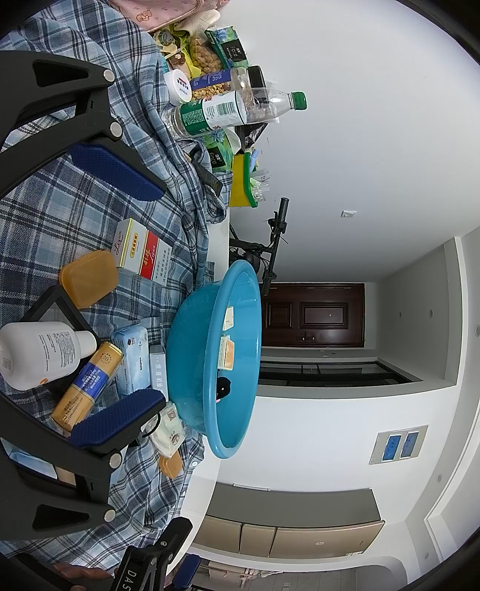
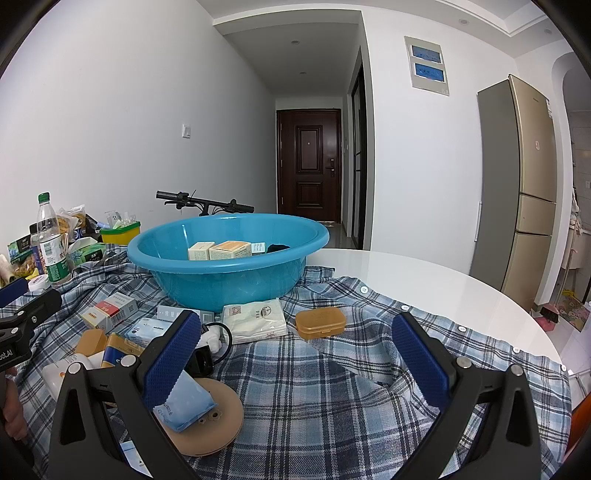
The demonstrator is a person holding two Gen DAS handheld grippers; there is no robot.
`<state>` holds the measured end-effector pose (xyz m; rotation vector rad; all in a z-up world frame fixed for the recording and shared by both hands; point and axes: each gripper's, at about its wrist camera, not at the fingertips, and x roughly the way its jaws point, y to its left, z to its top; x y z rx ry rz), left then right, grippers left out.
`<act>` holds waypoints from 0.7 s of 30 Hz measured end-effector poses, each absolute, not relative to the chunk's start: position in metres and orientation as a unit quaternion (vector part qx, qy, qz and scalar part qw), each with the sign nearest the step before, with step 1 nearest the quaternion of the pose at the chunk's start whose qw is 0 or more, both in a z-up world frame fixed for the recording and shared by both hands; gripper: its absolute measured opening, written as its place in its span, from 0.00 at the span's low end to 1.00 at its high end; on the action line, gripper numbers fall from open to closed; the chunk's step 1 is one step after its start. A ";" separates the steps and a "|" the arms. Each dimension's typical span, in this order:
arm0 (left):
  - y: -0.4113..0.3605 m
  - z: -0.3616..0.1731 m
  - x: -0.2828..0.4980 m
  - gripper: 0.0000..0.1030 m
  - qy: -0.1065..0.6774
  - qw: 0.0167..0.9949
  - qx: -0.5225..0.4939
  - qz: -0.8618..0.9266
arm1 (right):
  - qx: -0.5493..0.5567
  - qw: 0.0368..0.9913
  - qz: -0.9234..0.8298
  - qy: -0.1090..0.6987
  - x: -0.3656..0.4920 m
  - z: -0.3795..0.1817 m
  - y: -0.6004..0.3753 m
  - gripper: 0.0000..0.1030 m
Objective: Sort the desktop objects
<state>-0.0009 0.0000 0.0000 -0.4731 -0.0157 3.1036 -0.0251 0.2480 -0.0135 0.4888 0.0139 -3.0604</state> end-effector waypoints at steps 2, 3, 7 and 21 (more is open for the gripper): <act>0.000 0.000 -0.001 1.00 -0.005 0.001 -0.151 0.989 | 0.158 0.021 -0.987 0.005 -0.025 -0.014 0.248 1.00; 0.000 0.000 -0.001 1.00 -0.005 0.001 -0.151 0.989 | 0.158 0.021 -0.987 0.004 -0.025 -0.014 0.248 1.00; 0.000 0.000 -0.001 1.00 -0.005 -0.001 -0.150 0.989 | 0.158 0.021 -0.987 0.004 -0.025 -0.013 0.248 1.00; 0.004 -0.004 -0.004 1.00 -0.001 0.007 -0.157 0.988 | 0.158 0.014 -0.987 0.005 -0.027 -0.015 0.247 1.00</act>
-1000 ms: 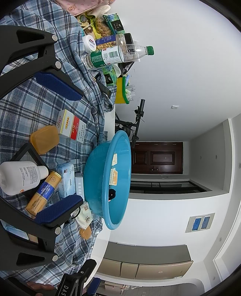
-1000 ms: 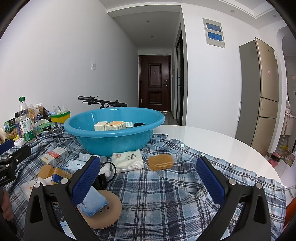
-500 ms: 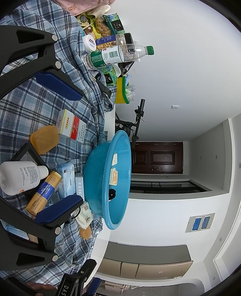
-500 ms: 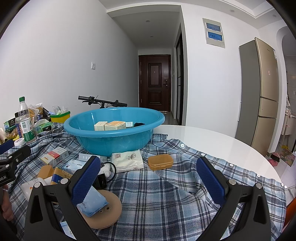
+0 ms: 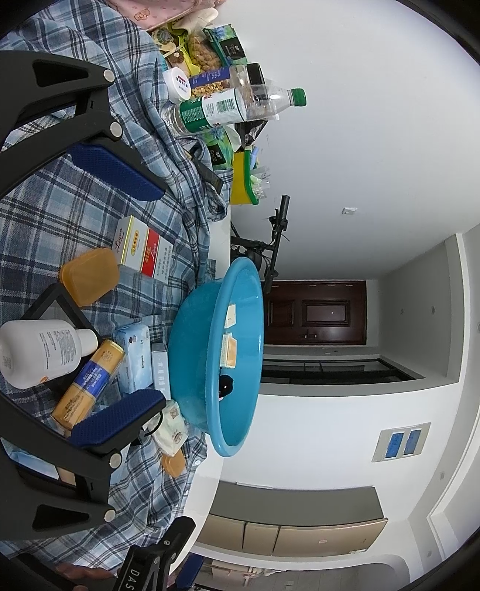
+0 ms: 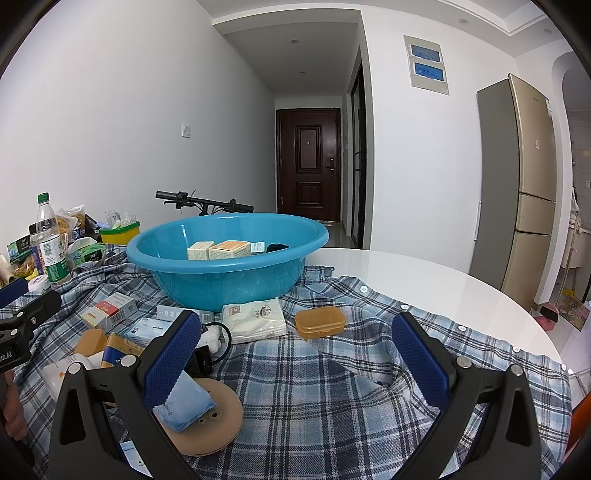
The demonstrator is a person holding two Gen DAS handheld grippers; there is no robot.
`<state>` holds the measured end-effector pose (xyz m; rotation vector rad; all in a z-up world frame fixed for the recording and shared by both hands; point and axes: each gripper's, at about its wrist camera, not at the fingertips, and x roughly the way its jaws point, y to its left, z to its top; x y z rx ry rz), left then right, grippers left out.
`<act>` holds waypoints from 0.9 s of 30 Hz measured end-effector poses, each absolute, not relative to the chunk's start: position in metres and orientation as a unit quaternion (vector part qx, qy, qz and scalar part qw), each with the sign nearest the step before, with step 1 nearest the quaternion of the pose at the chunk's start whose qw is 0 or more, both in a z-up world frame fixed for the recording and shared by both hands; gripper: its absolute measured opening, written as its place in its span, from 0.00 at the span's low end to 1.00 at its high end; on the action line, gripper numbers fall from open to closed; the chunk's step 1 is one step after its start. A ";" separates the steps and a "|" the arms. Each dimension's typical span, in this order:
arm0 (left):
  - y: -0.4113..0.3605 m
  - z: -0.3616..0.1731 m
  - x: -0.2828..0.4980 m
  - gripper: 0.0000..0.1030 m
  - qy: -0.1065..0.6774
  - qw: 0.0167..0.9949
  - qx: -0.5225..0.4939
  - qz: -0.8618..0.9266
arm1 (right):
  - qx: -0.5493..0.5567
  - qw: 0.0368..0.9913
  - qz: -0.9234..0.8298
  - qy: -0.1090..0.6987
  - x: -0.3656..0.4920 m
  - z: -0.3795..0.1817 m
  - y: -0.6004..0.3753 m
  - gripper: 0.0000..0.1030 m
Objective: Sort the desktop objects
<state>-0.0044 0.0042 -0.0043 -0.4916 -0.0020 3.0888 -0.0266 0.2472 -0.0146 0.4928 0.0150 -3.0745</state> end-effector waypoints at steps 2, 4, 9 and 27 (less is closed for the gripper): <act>0.005 -0.004 -0.004 1.00 0.000 0.015 -0.158 0.987 | 0.156 0.013 -0.988 0.003 -0.026 -0.015 0.248 1.00; 0.005 -0.003 -0.003 1.00 -0.001 0.017 -0.154 0.988 | 0.156 0.013 -0.988 0.001 -0.027 -0.017 0.250 1.00; 0.006 -0.003 -0.005 1.00 0.000 0.021 -0.159 0.987 | 0.158 0.014 -0.987 0.005 -0.026 -0.016 0.248 1.00; -0.001 0.034 -0.038 1.00 -0.012 0.004 -0.230 0.973 | 0.175 0.016 -0.984 0.015 -0.026 0.032 0.254 1.00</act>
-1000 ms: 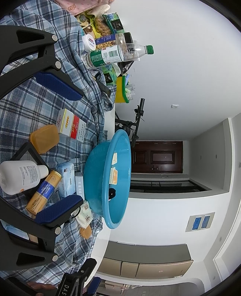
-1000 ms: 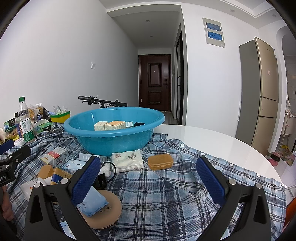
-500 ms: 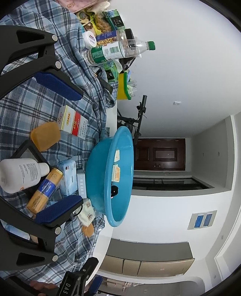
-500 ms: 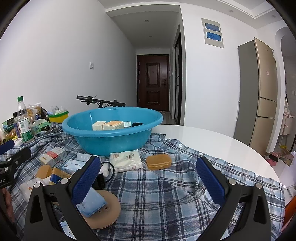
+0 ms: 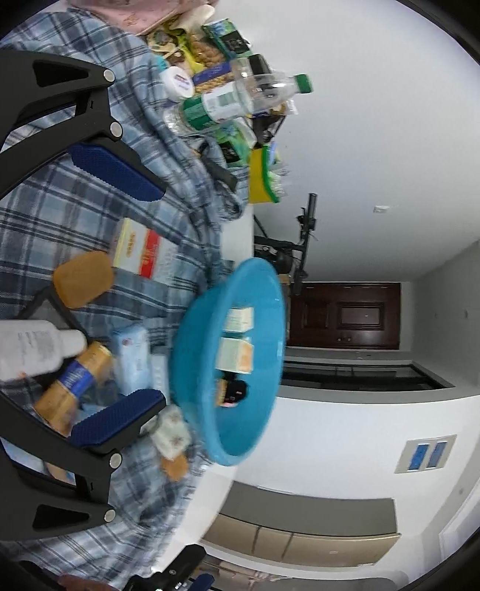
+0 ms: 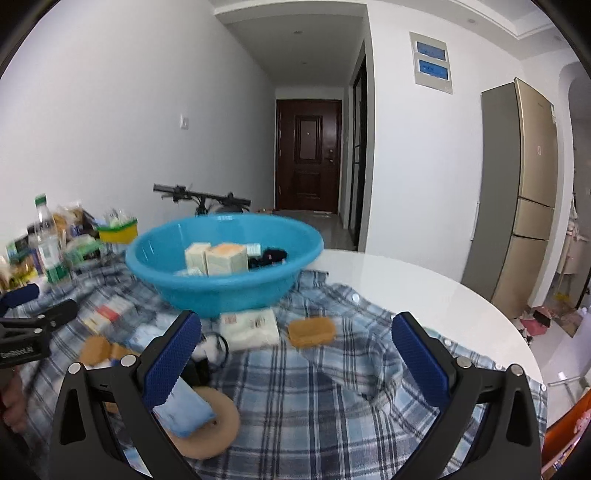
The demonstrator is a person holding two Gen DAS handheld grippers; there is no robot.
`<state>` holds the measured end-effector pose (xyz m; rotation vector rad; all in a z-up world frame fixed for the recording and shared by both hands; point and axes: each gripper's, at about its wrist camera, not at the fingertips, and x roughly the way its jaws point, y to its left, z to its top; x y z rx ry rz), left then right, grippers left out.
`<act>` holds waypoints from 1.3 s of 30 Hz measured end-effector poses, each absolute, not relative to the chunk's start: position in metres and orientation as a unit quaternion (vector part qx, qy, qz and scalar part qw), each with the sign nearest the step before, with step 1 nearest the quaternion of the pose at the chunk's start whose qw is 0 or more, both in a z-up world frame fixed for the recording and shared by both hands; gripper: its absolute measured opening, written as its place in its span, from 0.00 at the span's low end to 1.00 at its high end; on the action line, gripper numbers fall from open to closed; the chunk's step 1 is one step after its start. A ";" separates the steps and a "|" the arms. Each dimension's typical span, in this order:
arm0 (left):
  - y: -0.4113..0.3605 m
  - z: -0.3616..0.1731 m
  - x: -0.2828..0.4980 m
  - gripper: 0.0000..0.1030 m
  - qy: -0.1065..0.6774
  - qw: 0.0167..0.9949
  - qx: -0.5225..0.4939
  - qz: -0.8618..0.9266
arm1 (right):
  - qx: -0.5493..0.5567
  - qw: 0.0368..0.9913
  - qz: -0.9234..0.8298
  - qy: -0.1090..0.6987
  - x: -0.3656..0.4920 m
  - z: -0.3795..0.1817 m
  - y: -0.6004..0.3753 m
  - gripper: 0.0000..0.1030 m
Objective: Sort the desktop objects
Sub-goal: 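Move both tools toward the items on the plaid shirt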
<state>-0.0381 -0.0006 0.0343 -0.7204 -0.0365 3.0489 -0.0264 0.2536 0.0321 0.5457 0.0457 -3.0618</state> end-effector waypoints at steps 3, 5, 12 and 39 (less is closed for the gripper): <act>-0.001 0.055 -0.040 1.00 -0.015 0.006 -0.219 0.976 | 0.161 0.005 -0.987 0.027 -0.027 0.050 0.252 1.00; 0.001 0.070 -0.043 1.00 -0.007 -0.004 -0.212 0.977 | 0.152 0.003 -0.988 0.032 -0.029 0.064 0.253 1.00; 0.004 0.125 -0.044 1.00 0.003 -0.021 -0.172 0.985 | 0.120 -0.010 -0.992 0.020 -0.031 0.114 0.256 1.00; 0.011 0.133 -0.074 1.00 0.012 0.027 -0.321 0.947 | 0.261 0.057 -0.963 0.022 -0.061 0.134 0.250 1.00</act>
